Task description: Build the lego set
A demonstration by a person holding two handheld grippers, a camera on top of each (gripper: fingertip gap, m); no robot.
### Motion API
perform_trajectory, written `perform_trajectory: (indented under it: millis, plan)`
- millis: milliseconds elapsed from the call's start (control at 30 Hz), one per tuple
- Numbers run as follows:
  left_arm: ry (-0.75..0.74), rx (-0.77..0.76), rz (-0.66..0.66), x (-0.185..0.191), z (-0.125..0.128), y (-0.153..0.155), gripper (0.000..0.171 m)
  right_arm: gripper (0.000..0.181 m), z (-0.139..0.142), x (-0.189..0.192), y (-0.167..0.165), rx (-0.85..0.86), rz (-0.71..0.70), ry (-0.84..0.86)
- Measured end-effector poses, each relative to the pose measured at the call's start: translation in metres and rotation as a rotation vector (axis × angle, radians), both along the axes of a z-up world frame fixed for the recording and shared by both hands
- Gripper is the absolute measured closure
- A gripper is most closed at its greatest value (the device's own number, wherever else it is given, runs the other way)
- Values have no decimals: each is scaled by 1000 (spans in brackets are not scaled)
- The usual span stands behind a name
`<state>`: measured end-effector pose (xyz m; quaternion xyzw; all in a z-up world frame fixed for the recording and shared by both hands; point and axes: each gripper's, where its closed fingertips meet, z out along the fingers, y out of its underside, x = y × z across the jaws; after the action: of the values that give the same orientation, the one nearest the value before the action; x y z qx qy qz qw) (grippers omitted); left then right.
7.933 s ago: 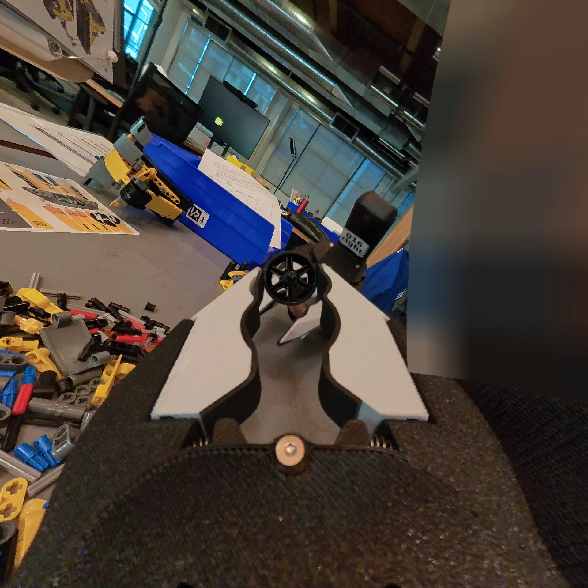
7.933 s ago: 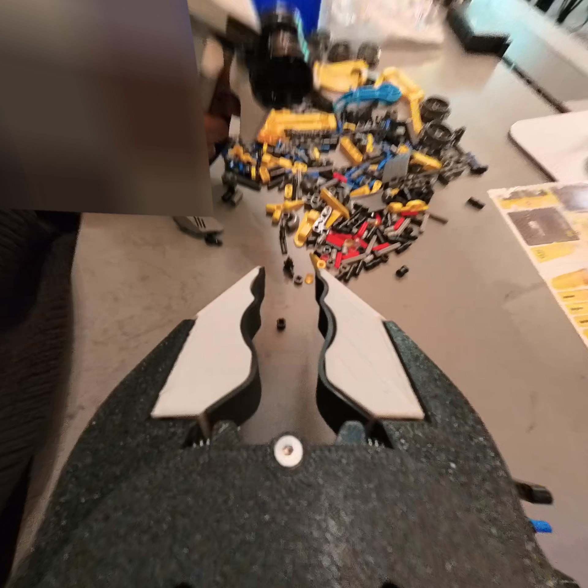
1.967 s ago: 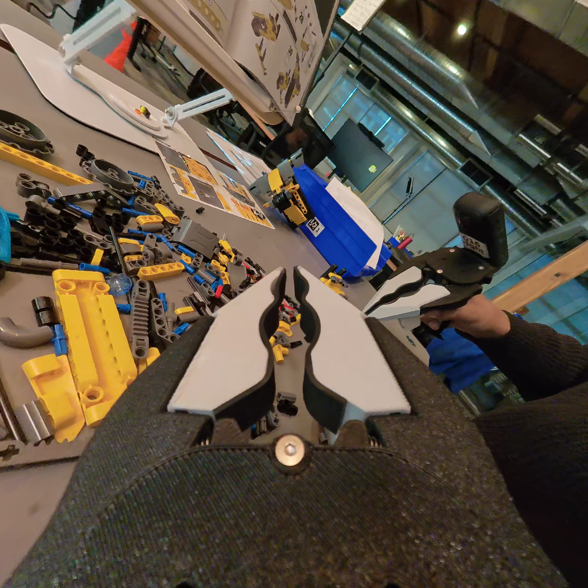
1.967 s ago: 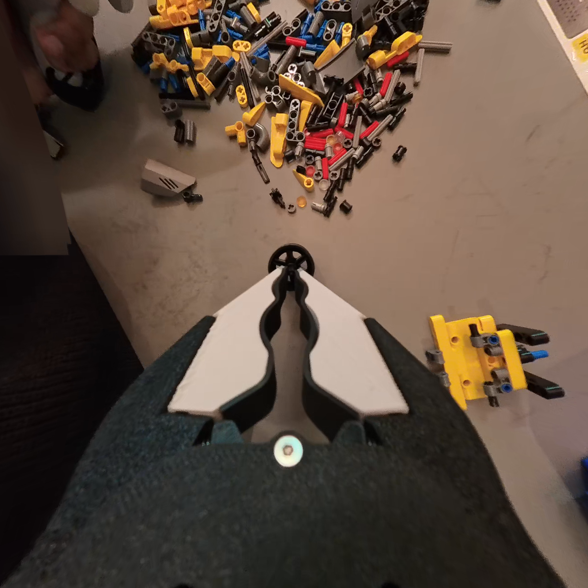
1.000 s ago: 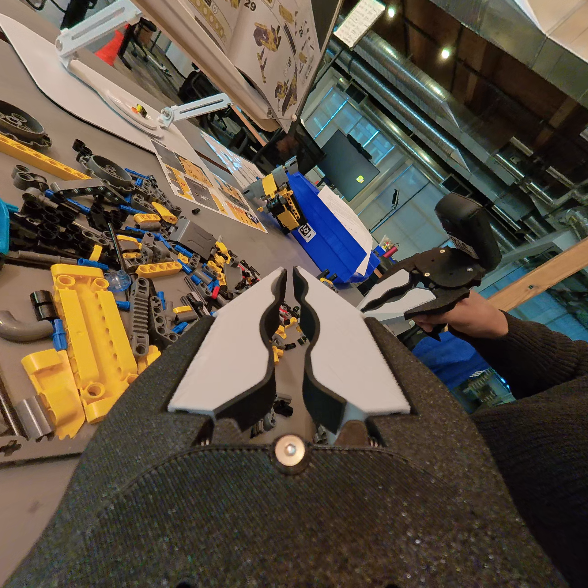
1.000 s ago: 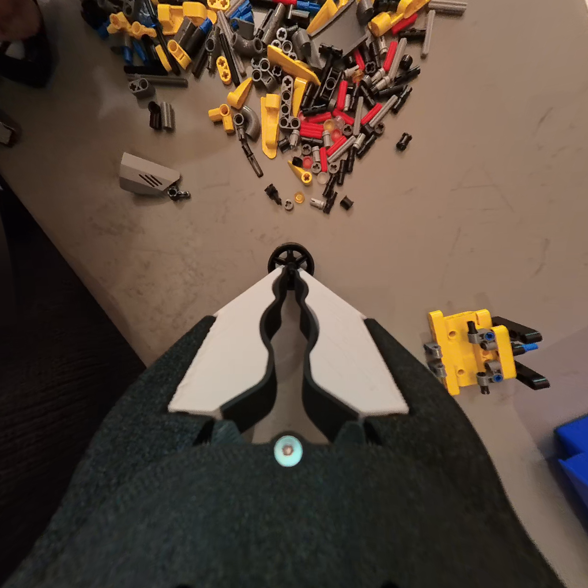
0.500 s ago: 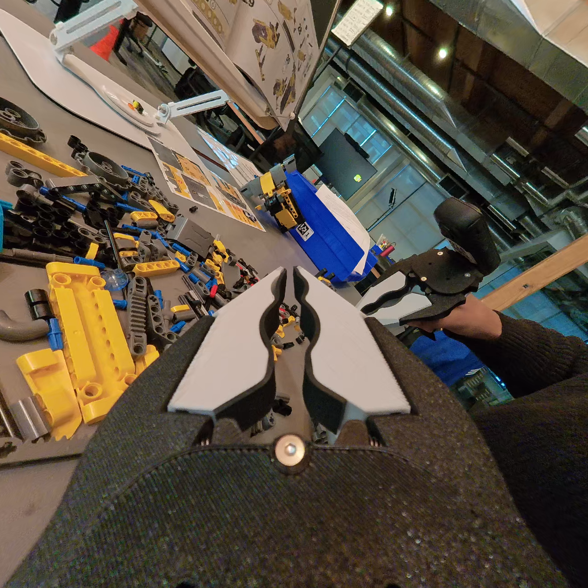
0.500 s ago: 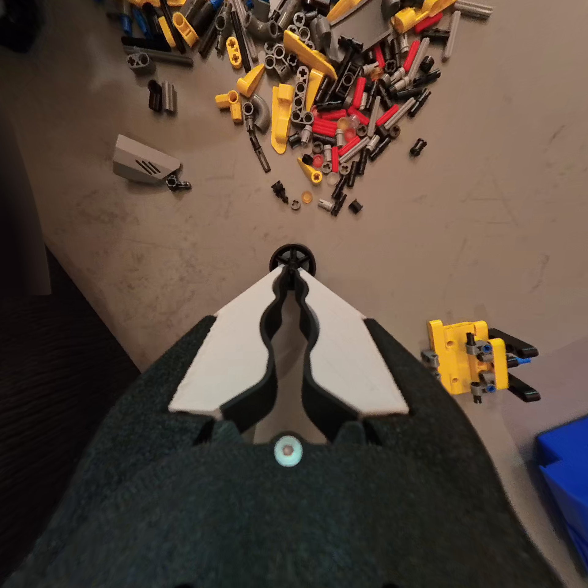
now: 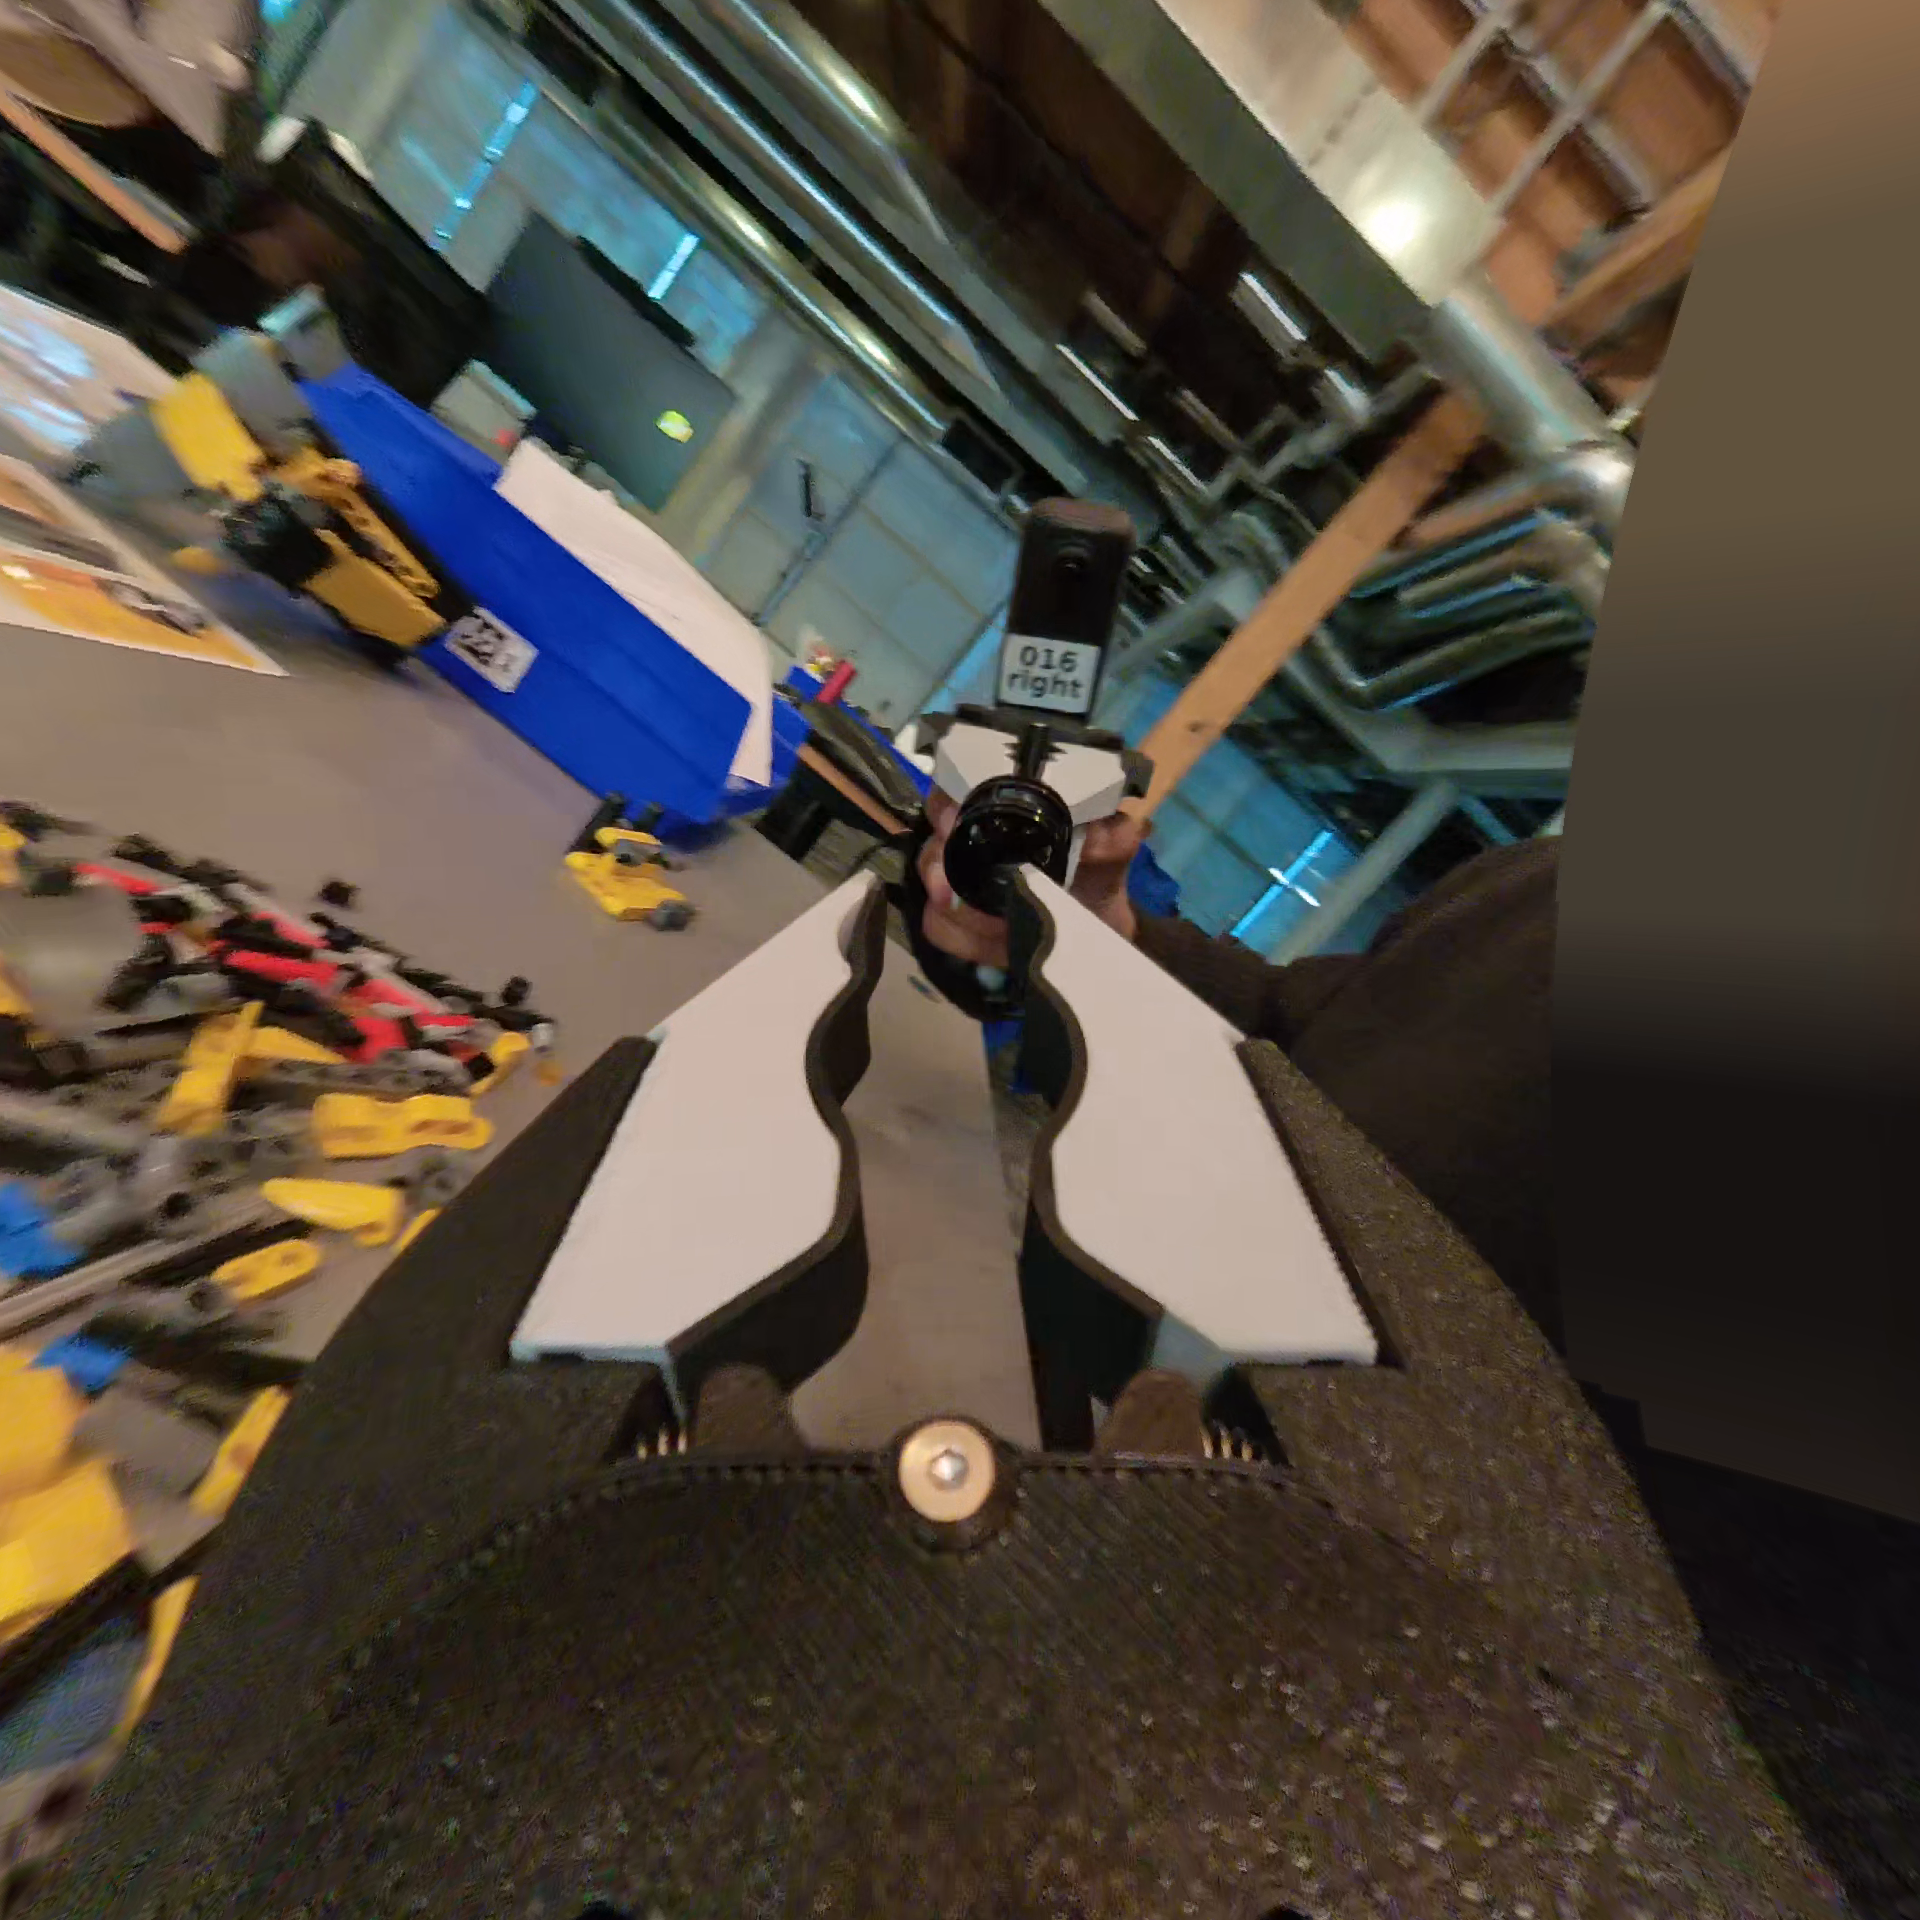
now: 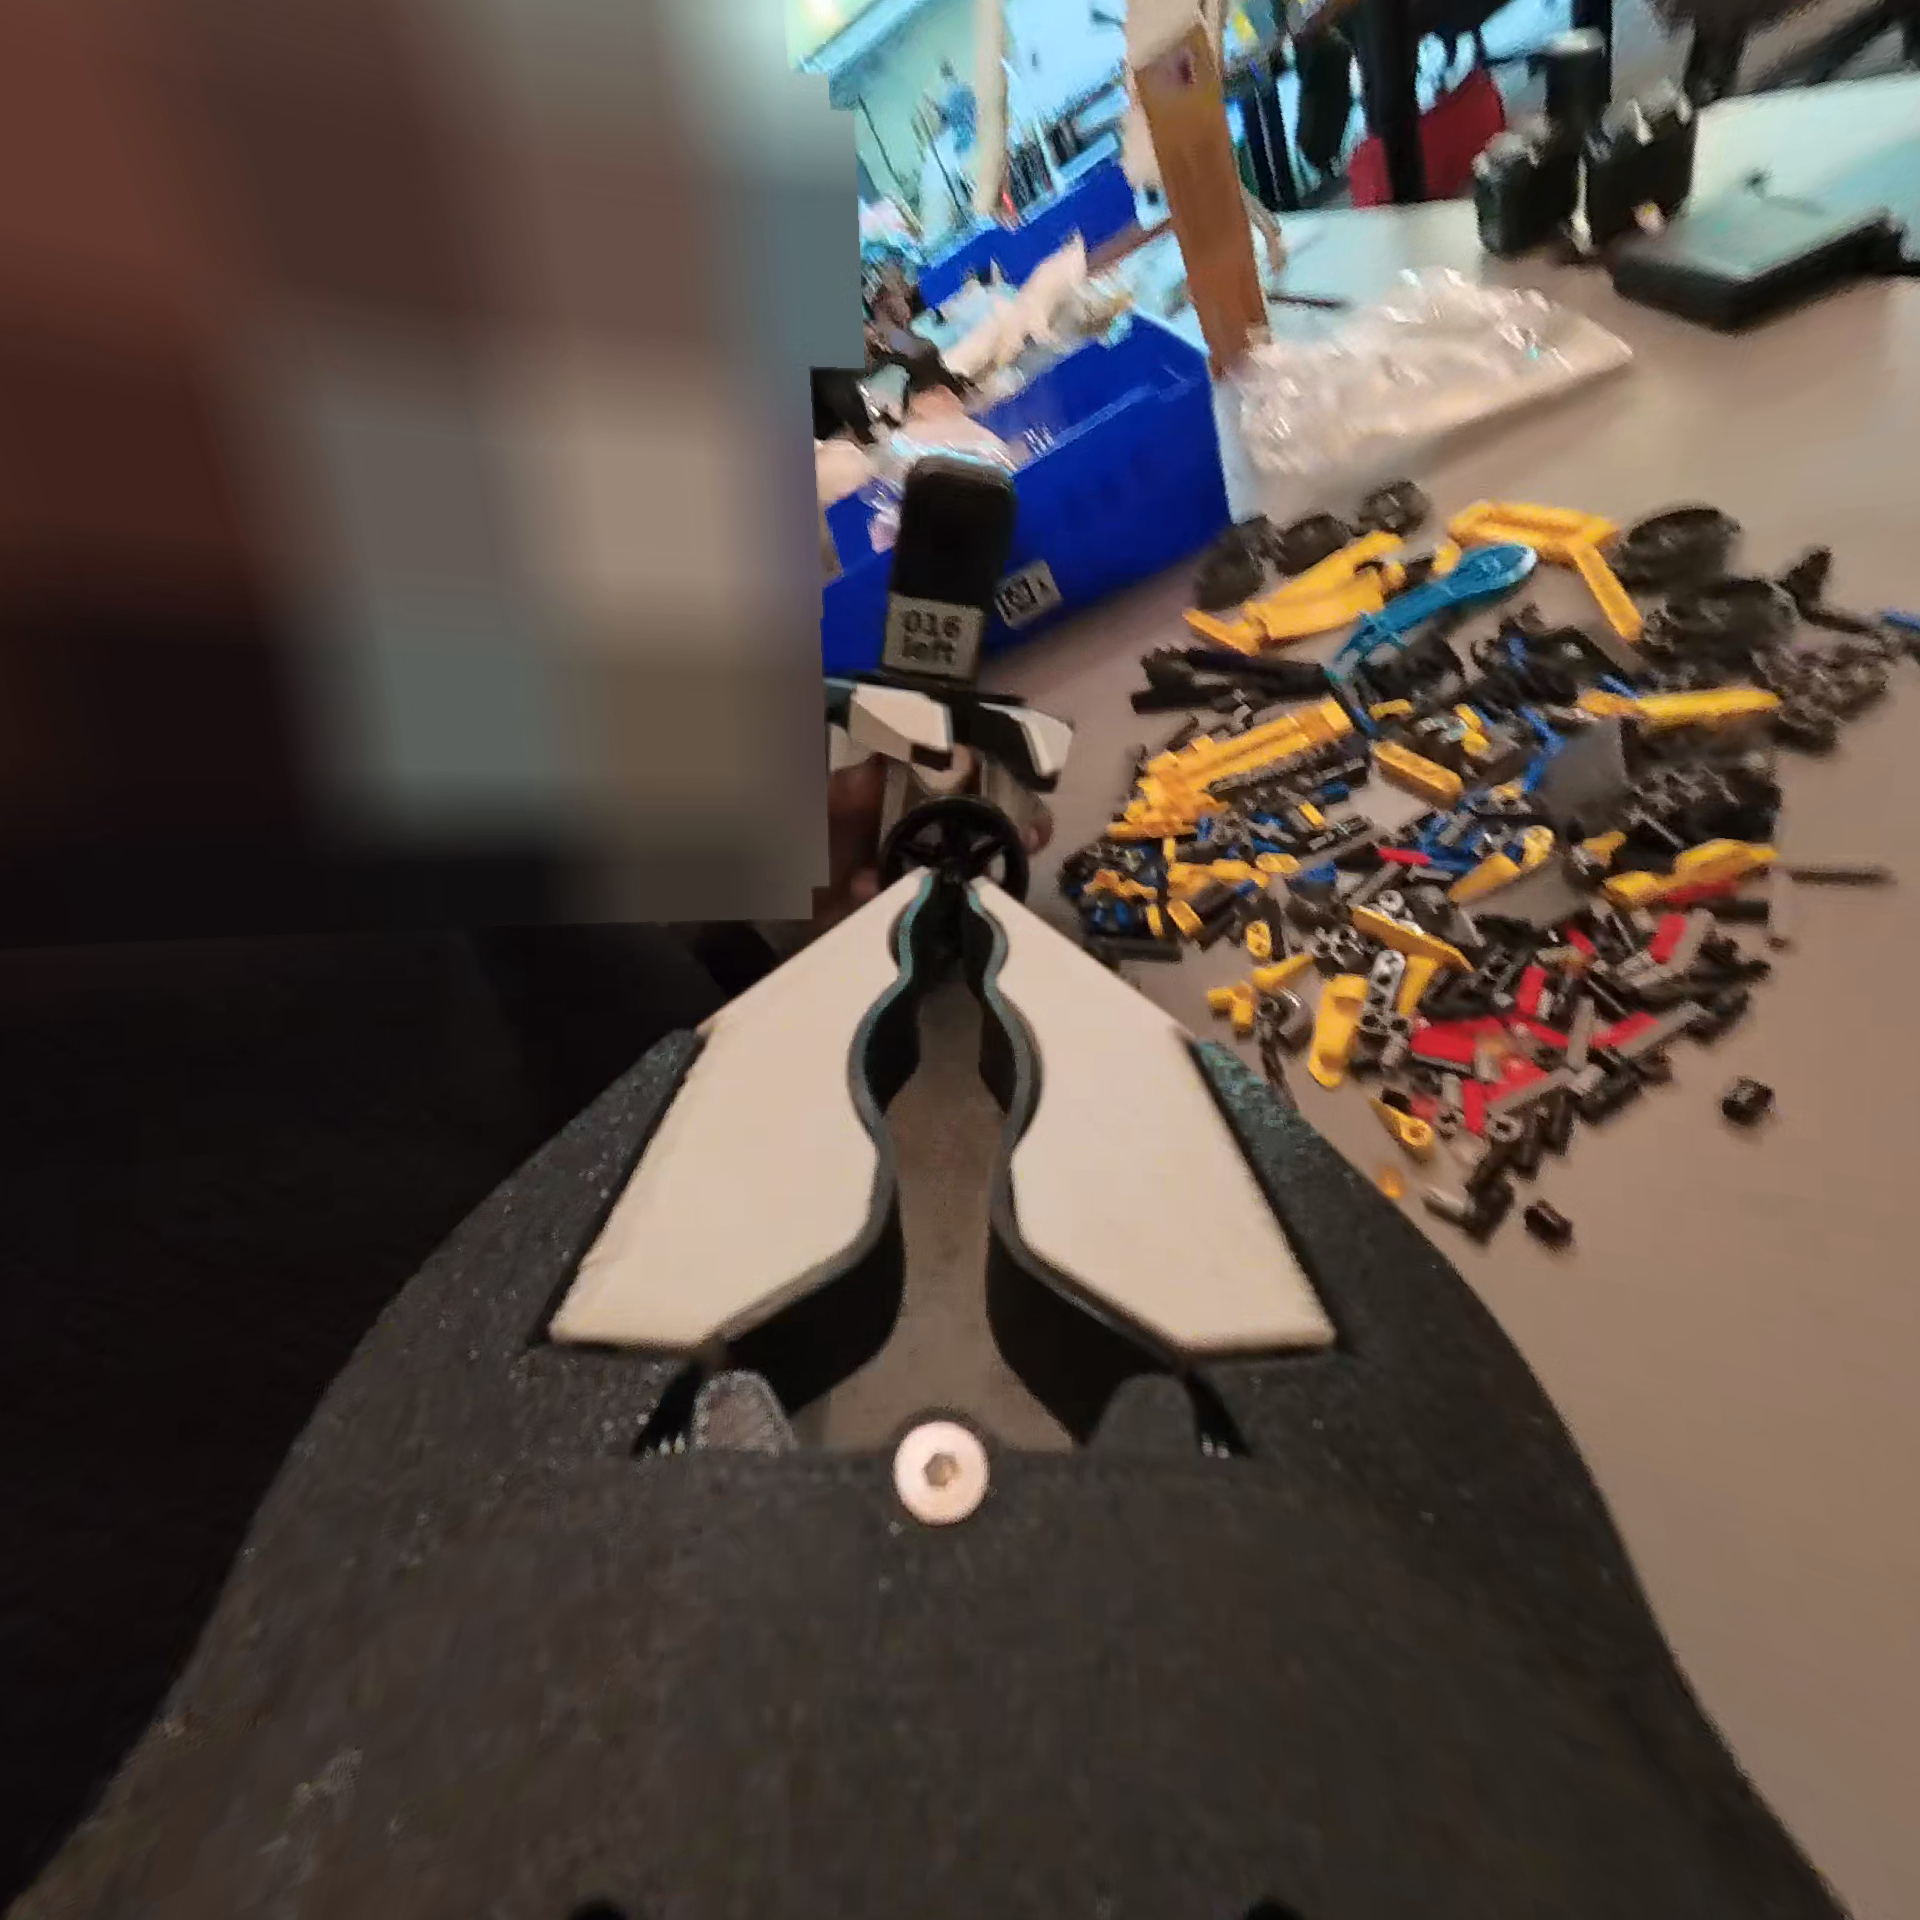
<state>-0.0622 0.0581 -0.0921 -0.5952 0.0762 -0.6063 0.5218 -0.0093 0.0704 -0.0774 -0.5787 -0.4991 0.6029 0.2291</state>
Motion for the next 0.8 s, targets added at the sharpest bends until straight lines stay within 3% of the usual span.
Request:
perform_trajectory:
  millis: [167, 300, 400, 800]
  plan:
    - [-65, 28, -127, 19, 9, -13, 157, 178, 9, 6, -13, 36, 20, 122]
    - [-90, 39, -178, 36, 12, -17, 159, 178, 6, 8, -16, 75, 13, 120]
    - [-68, 47, -181, 43, 11, -18, 169, 178, 7, 9, -17, 85, 6, 121]
    - [-60, 57, -174, 40, 11, -20, 170, 178, 3, 8, -19, 79, 2, 84]
